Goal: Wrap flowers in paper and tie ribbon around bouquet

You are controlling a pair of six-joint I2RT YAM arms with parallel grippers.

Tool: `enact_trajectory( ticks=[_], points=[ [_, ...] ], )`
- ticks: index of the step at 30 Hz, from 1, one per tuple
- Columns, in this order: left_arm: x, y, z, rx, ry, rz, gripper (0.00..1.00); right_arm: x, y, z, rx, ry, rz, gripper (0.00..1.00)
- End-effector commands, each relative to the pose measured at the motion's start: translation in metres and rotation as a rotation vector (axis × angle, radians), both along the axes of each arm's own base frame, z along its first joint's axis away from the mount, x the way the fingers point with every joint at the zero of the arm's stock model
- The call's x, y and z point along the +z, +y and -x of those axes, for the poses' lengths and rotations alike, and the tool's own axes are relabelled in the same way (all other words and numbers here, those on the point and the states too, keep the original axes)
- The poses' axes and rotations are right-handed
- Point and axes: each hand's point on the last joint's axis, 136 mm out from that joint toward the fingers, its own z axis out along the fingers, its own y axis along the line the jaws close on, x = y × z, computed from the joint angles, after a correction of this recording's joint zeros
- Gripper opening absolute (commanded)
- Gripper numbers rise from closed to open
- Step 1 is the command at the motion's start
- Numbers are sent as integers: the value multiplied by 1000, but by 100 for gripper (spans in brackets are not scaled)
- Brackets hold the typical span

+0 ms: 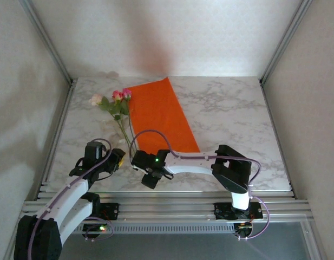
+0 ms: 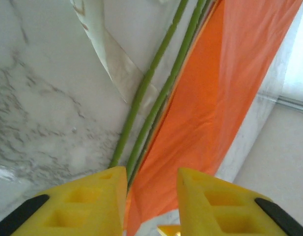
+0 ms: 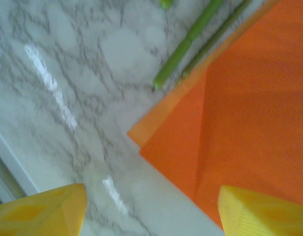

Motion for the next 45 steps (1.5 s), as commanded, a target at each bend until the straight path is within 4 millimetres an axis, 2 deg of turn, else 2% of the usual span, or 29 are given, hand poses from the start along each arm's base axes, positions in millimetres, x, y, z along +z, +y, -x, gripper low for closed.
enact_trajectory(
  ticks=[1, 7, 10, 12, 16, 20, 27, 30, 33, 35, 37, 40, 43, 45],
  points=[
    [10, -17, 0, -44, -26, 99, 27, -4, 7, -12, -54, 19, -10, 62],
    [9, -31, 3, -94, -16, 115, 25, -6, 3, -26, -129, 65, -31, 26],
    [11, -38, 3, -109, -21, 128, 24, 7, 5, -29, -145, 85, -77, 8],
    [14, -43, 2, -122, -25, 136, 22, 20, 7, -30, -157, 97, -122, 0],
    [14, -56, 1, -157, -5, 133, 19, 42, 1, -37, -217, 125, -200, 0],
    [10, -72, 1, -193, 32, 121, 13, 55, -13, -49, -303, 156, -263, 0],
    [9, -120, -12, -266, 61, 110, 1, 77, -48, -77, -524, 197, -377, 0],
    [-3, -136, -23, -286, 84, 44, 0, 87, -72, -92, -655, 161, -388, 0],
    [-17, -131, -33, -220, 110, -29, 0, 99, -108, -107, -822, 92, -380, 0],
    [-17, -133, -42, -197, 97, -24, 0, 108, -131, -115, -922, 54, -394, 0],
    [-20, -138, -48, -212, 108, -40, 0, 118, -155, -123, -1013, 22, -419, 0],
    [-36, -143, -51, -233, 152, -77, 0, 127, -188, -133, -1127, -20, -438, 0],
    [-55, -136, -51, -210, 216, -138, 0, 129, -224, -135, -1230, -72, -410, 0],
    [-58, -132, -53, -191, 227, -172, 0, 131, -252, -135, -1300, -120, -379, 0]
  ],
)
